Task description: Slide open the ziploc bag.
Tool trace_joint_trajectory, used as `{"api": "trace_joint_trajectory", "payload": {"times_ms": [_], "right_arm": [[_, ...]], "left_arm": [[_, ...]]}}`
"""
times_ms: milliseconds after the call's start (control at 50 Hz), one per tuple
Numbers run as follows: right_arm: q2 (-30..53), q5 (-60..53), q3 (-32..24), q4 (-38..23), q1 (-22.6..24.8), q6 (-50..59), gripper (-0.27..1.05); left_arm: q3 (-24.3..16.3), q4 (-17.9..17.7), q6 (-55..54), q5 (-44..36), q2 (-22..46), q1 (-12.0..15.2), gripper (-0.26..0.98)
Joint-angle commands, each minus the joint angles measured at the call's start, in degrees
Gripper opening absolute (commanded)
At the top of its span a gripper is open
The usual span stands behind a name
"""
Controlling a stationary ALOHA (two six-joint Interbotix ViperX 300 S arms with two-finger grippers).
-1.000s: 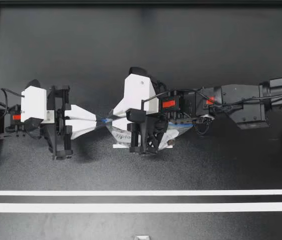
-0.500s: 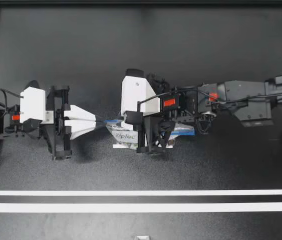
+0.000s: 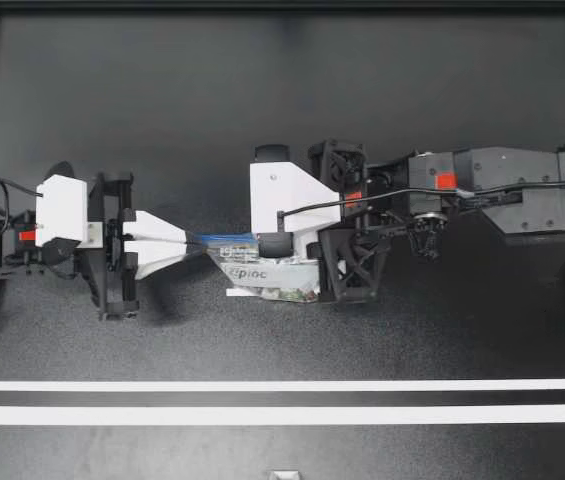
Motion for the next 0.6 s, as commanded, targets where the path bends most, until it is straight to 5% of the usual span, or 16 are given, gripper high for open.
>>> {"api": "trace_joint_trajectory", "payload": {"times_ms": [0, 580], "right_arm": [[-2.4, 2.3, -0.2, -0.2, 0.1, -0.5, 0.01], [-7.0, 12.3, 3.4, -1.3, -0.6, -1.3, 0.0]], "left_arm": [[0.5, -0.5, 0.2, -0.5, -1.9, 0.2, -0.14], [2.2, -0.8, 1.1, -0.6, -3.2, 0.4, -0.14]]}}
